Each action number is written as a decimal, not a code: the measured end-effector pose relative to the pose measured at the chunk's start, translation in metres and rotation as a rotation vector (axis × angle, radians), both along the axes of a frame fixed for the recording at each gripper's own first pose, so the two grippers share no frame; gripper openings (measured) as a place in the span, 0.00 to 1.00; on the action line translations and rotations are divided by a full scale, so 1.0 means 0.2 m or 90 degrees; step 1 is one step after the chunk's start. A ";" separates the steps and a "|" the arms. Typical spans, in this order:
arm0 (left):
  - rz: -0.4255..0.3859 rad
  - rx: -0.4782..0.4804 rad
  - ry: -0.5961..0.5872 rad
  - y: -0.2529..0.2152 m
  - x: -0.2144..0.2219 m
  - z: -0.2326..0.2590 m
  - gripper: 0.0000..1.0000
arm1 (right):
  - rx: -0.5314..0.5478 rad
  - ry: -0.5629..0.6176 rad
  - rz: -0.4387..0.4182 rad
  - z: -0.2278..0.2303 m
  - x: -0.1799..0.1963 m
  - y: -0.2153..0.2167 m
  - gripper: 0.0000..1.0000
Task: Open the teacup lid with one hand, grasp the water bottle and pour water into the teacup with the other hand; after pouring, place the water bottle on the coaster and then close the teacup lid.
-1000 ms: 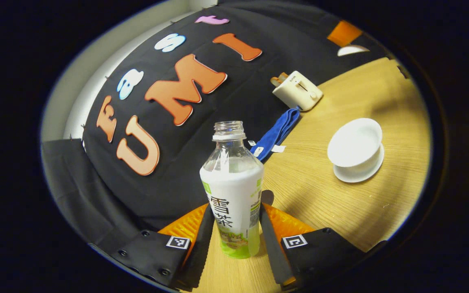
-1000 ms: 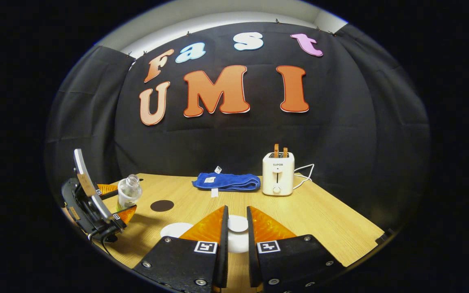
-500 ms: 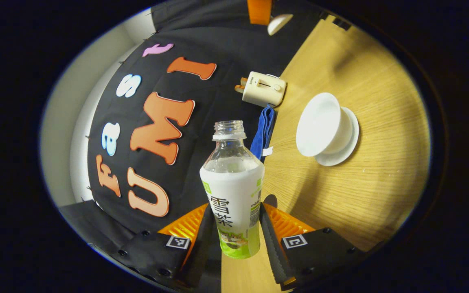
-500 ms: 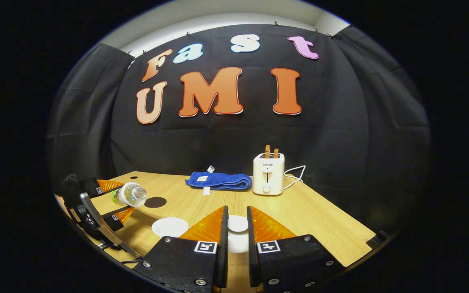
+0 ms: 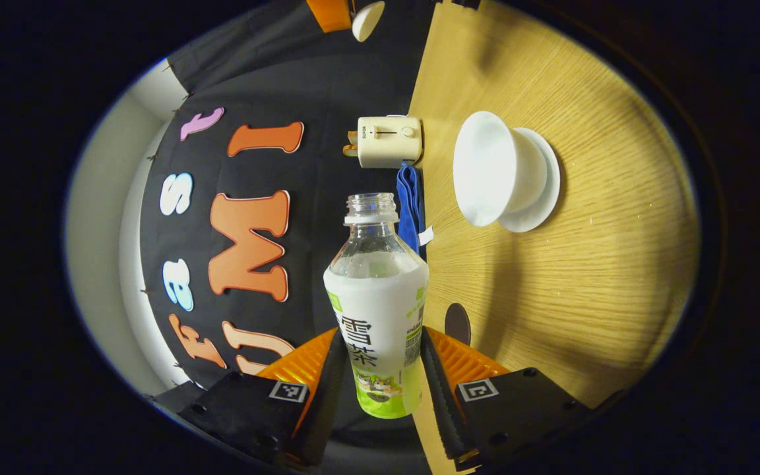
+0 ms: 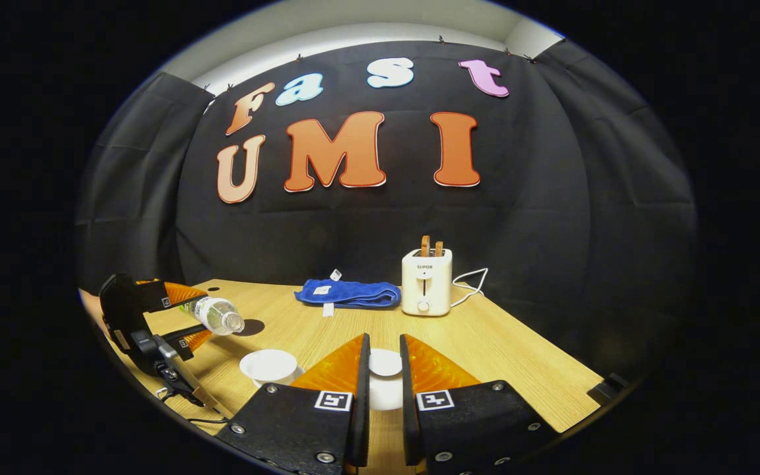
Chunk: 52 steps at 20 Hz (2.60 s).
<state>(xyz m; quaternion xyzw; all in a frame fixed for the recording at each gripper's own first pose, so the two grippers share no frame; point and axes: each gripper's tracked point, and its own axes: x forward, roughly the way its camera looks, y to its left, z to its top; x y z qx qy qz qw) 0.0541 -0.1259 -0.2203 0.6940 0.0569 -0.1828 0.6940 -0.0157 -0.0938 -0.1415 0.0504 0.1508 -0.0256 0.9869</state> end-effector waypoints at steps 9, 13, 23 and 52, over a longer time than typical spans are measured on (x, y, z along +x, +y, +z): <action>-0.061 0.102 -0.019 -0.08 0.03 0.05 0.68 | -0.009 0.000 -0.001 -0.01 -0.02 -0.02 0.21; -0.081 0.134 -0.022 -0.10 0.04 0.06 0.68 | 0.006 0.008 0.008 -0.03 -0.02 0.00 0.21; -0.107 0.186 -0.048 -0.11 0.07 0.11 0.66 | -0.003 0.001 0.026 -0.01 -0.02 0.01 0.21; -0.191 0.352 -0.152 -0.21 0.21 0.36 0.66 | -0.020 0.010 0.042 -0.08 -0.03 -0.02 0.21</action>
